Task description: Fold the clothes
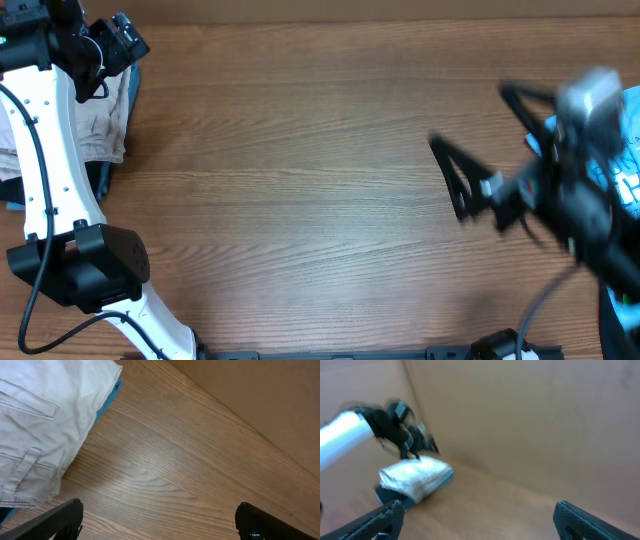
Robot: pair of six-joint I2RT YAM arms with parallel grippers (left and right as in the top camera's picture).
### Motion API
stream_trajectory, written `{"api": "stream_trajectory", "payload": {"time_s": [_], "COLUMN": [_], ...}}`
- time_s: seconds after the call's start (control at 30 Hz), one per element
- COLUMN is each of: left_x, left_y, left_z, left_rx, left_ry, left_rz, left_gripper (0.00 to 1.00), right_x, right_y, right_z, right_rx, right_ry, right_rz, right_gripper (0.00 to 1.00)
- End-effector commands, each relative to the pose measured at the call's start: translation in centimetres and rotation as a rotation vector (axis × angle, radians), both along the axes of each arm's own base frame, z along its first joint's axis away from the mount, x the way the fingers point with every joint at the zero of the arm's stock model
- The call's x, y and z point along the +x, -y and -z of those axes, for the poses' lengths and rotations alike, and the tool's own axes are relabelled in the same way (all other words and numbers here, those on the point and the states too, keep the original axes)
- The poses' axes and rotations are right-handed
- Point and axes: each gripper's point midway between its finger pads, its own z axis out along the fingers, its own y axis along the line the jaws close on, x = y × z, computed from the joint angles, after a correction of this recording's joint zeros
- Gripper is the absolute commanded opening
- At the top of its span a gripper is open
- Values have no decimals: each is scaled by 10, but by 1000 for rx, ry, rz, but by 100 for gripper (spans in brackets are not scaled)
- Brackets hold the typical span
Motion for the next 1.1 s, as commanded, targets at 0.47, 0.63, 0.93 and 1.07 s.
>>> {"api": "stream_trajectory", "payload": {"time_s": [0.47, 0.63, 0.93, 1.07], "left_x": [1, 1, 1, 1], "left_y": [-4, -4, -4, -4], "left_z": [4, 4, 4, 4], "left_rx": [7, 7, 7, 7], "left_ry": [-8, -8, -8, -8], "left_rz": [-8, -8, -8, -8], "left_gripper": [100, 100, 100, 100], "right_x": [-15, -3, 25, 28], "right_y": [64, 76, 97, 108], "right_z": [176, 199, 282, 305], "right_rx": [137, 130, 46, 14], "right_ry": [498, 500, 242, 152], "right_rz": [276, 343, 468, 521], "right_gripper": [100, 100, 100, 100]}}
